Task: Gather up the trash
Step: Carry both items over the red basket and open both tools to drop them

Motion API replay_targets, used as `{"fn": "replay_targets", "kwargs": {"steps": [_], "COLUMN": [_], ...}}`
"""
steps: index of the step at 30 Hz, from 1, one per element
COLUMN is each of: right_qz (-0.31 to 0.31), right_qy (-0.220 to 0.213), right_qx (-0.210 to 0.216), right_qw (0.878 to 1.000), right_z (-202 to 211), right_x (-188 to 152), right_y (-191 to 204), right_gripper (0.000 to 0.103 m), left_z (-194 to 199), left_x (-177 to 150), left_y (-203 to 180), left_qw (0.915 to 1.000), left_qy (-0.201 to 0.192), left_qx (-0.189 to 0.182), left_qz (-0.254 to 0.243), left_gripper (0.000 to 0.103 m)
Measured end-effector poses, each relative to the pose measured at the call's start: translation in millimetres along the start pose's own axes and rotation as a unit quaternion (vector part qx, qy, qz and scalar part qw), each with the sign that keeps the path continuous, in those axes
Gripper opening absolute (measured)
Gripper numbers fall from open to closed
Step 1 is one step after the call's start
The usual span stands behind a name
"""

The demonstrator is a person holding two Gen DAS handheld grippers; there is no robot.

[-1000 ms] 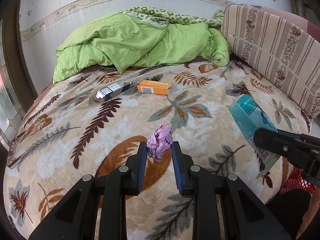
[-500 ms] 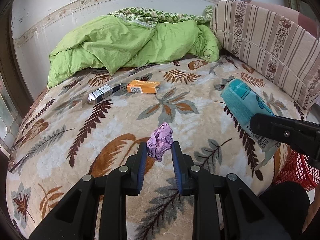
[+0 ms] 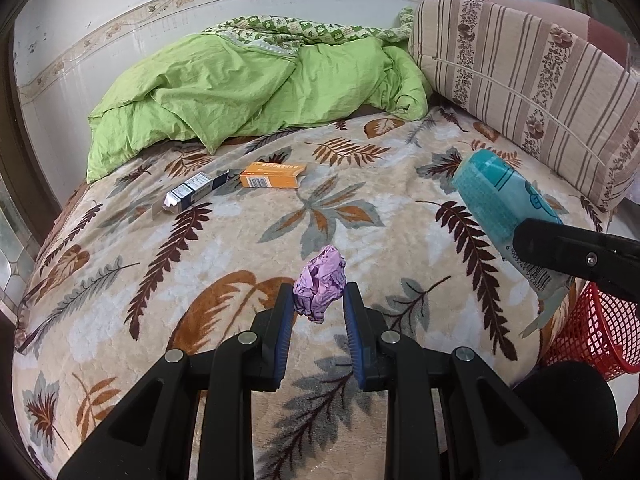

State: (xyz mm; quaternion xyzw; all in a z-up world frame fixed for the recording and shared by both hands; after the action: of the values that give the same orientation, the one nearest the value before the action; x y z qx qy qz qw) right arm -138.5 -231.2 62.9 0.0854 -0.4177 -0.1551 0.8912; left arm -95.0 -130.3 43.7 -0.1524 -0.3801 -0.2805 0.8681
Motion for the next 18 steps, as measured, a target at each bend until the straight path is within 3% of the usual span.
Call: {"fn": "replay_targets", "kwargs": {"steps": [12, 18], "right_qz": [-0.009, -0.026], "right_qy": [-0.005, -0.015], "right_qx": [0.005, -0.003], "right_qw": [1.0, 1.0], "right_z": [10, 22], "right_x": [1, 4], "right_y": [-4, -23], "right_gripper": [0.033, 0.033], "left_z": [1, 2], "left_x": [5, 14], "left_y": [-16, -39], "left_qw": [0.9999, 0.999], "left_qy": [0.005, 0.007], "left_qx": [-0.013, -0.041], "left_qz": [-0.008, -0.018], "left_gripper": [0.024, 0.024]}}
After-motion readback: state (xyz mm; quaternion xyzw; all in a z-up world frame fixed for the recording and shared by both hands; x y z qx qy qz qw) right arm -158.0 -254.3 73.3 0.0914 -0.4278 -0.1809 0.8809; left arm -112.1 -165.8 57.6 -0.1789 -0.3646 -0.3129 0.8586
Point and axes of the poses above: each gripper's, at about its wrist camera, not at the fingertips, and z roughly against the way its jaws point, y to its left, x to its top, the point moved 9 cm from there along -z, roughly the way its jaws point, and after that the axes turned 12 degrees about -x, right-handed, at the moved point
